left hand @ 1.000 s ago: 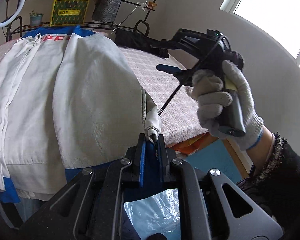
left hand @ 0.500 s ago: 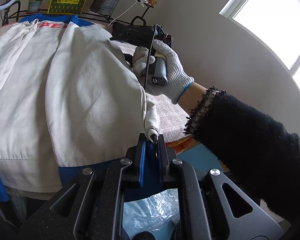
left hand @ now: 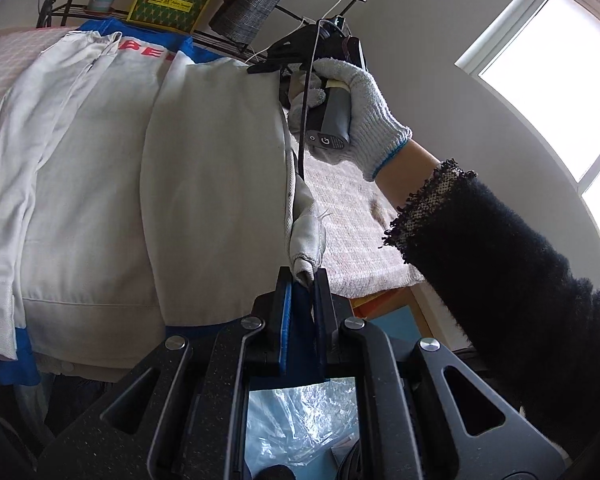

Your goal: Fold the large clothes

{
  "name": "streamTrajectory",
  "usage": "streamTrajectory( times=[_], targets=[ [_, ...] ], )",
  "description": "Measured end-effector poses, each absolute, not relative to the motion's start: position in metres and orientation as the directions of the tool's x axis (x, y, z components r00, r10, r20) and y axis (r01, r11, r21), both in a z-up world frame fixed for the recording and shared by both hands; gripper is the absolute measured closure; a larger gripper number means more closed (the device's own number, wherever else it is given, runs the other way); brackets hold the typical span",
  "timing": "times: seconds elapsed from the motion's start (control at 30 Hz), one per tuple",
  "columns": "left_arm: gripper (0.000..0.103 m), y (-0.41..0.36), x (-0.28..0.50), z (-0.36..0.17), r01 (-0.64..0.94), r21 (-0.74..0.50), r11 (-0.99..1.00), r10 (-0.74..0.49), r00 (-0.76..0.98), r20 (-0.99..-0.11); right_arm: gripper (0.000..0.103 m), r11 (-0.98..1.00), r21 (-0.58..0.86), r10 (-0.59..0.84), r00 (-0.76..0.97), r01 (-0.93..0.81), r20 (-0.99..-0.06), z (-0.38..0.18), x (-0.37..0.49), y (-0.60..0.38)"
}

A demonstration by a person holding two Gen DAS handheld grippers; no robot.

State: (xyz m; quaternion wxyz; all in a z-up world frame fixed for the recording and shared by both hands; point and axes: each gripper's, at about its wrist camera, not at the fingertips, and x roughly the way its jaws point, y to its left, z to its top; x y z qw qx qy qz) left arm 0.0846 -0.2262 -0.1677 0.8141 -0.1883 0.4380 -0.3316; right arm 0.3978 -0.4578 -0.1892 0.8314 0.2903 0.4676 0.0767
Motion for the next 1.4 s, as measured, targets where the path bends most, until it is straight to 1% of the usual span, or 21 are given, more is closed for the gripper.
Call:
streamTrajectory(
  times=[0.17,0.33,0.57,0.8,0.83,0.9,0.93,0.97,1.03,1.1,1.2,1.3,1.33,1.37,1.4],
  targets=[
    [0.097,-0.192,0.077,-0.166,0.306,-0.635,0.709,-0.698,0.429,-0.573,0.102,0.915,0.398,0.298,0.560,0.062,-0.773,-0.159,0.404,-0.397],
    [0.097,-0.153,0.072,-0.181,0.185,-0.695,0.695,-0.691,0.439,-0.574,0.102,0.971,0.237,0.220,0.538,-0.038,-0.814,-0.156,0.413,-0.321],
    [0.098,-0.108,0.062,-0.204,0.073,-0.695,0.715,-0.641,0.467,-0.610,0.102,0.979,0.021,0.115,0.464,-0.203,-0.878,-0.194,0.428,-0.214],
    [0.099,-0.081,0.065,-0.226,-0.017,-0.687,0.726,-0.599,0.476,-0.644,0.102,0.972,-0.048,0.053,0.412,-0.231,-0.910,-0.238,0.439,-0.159],
    [0.099,-0.079,0.064,-0.227,-0.020,-0.683,0.730,-0.594,0.477,-0.649,0.101,0.970,-0.055,0.048,0.411,-0.235,-0.911,-0.242,0.439,-0.156],
    [0.101,-0.080,0.068,-0.231,-0.024,-0.670,0.742,-0.584,0.469,-0.663,0.096,0.966,-0.045,0.062,0.398,-0.256,-0.915,-0.244,0.438,-0.155],
    [0.101,-0.079,0.068,-0.233,-0.022,-0.665,0.746,-0.582,0.462,-0.669,0.091,0.965,-0.023,0.082,0.383,-0.261,-0.920,-0.241,0.437,-0.157],
    [0.101,-0.080,0.066,-0.233,-0.019,-0.662,0.749,-0.583,0.454,-0.673,0.081,0.963,0.026,0.124,0.356,-0.267,-0.926,-0.236,0.435,-0.162],
    [0.101,-0.078,0.064,-0.234,-0.019,-0.658,0.753,-0.583,0.443,-0.681,0.072,0.947,0.137,0.231,0.319,-0.290,-0.919,-0.222,0.429,-0.175],
    [0.101,-0.075,0.061,-0.230,-0.009,-0.646,0.763,-0.577,0.442,-0.687,0.070,0.920,0.197,0.310,0.324,-0.338,-0.894,-0.200,0.415,-0.188],
    [0.101,-0.066,0.046,-0.218,0.016,-0.625,0.781,-0.557,0.470,-0.685,0.069,0.887,0.283,0.414,0.359,-0.364,-0.837,-0.168,0.399,-0.223],
    [0.101,-0.059,0.032,-0.203,0.054,-0.598,0.800,-0.539,0.502,-0.676,0.068,0.918,0.262,0.374,0.424,-0.299,-0.825,-0.155,0.398,-0.262],
    [0.097,-0.060,0.033,-0.198,0.069,-0.588,0.806,-0.535,0.510,-0.674,0.066,0.931,0.252,0.348,0.436,-0.264,-0.830,-0.156,0.401,-0.274],
    [0.083,-0.064,0.037,-0.194,0.090,-0.581,0.809,-0.537,0.514,-0.669,0.062,0.941,0.253,0.330,0.443,-0.225,-0.834,-0.159,0.404,-0.286],
    [0.074,-0.070,0.043,-0.190,0.110,-0.573,0.812,-0.540,0.514,-0.667,0.059,0.945,0.267,0.324,0.444,-0.187,-0.835,-0.163,0.411,-0.296]
  ],
)
